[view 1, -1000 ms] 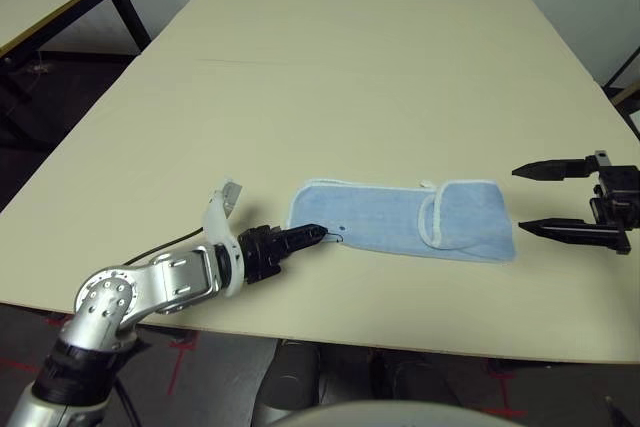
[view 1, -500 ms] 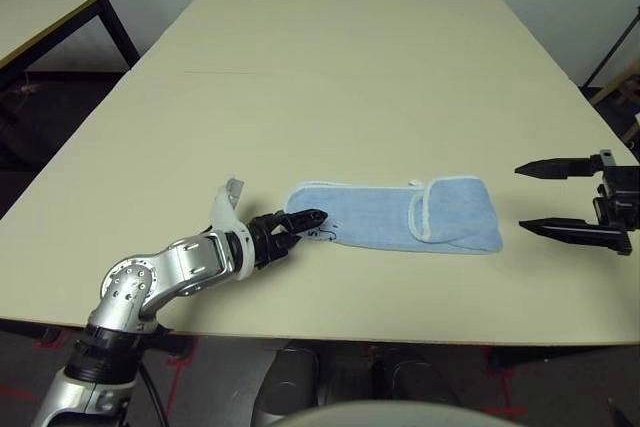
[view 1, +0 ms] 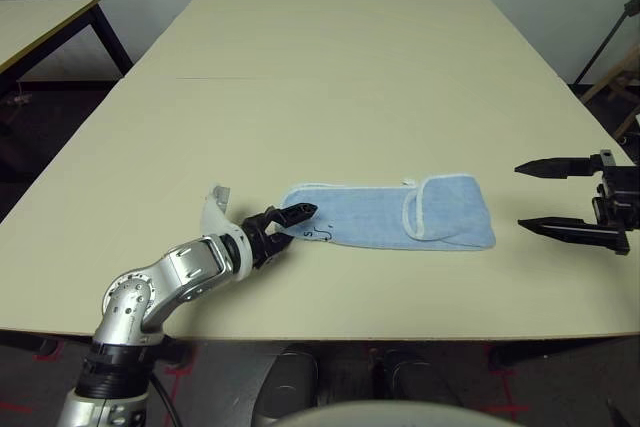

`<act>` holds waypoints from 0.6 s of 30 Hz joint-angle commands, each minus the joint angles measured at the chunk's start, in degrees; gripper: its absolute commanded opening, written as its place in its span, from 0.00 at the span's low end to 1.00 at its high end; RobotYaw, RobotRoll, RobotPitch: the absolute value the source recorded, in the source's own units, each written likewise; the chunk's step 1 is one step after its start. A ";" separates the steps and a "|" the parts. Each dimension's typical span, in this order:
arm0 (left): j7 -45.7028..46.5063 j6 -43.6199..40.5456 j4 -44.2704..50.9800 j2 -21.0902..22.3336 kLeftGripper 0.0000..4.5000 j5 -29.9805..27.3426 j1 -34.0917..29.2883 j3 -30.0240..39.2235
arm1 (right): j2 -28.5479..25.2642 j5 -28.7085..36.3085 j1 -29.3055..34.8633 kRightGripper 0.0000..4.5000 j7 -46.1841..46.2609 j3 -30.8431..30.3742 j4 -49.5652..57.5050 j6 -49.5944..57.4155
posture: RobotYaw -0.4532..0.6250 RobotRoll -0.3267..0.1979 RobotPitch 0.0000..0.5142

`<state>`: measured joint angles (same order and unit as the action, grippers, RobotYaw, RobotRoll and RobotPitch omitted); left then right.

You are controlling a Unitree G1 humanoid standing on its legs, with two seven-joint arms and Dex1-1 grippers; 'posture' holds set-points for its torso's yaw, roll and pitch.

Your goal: Fold the towel and set it aside.

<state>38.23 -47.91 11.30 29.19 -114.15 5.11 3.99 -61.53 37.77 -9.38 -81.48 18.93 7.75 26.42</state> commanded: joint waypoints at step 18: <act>1.68 1.77 1.41 -3.79 0.01 1.15 0.91 2.41 | 0.10 0.00 1.48 1.00 0.00 -0.23 0.47 -0.25 | 0.50 0.62 0.12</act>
<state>39.37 -46.72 11.43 25.40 -113.17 5.65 5.46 -61.53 37.77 -8.04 -81.44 19.00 7.61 26.33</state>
